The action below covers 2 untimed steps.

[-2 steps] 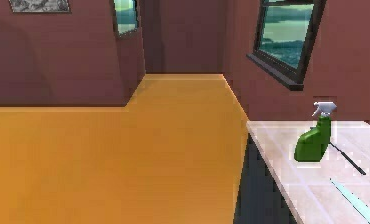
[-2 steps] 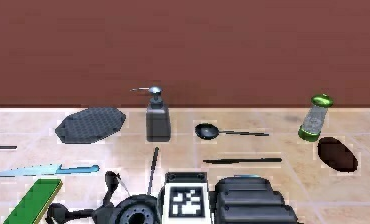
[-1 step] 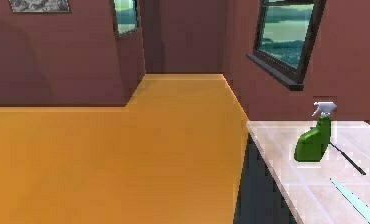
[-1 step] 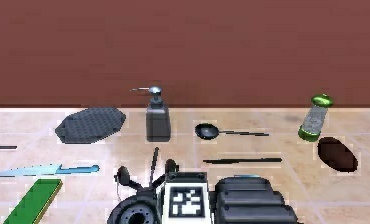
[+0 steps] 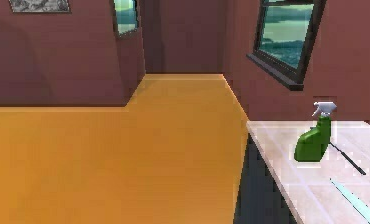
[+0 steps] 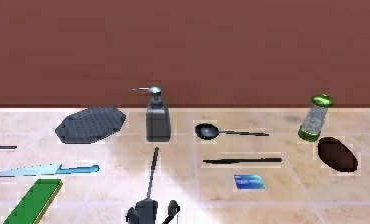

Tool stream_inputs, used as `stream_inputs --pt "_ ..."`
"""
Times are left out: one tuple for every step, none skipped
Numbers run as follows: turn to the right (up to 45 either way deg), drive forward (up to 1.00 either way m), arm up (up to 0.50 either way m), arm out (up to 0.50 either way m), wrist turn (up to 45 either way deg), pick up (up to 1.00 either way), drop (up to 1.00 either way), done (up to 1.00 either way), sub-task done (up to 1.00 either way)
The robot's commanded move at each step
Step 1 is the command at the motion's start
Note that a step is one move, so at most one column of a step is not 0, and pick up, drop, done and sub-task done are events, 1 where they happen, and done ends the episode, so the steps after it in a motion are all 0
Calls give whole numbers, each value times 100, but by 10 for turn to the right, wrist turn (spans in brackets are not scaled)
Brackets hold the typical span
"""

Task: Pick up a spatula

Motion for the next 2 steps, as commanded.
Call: stream_inputs --pt "0 0 0 0 0 100 0 0 0" --pt "0 0 10 0 0 0 0 0 0"
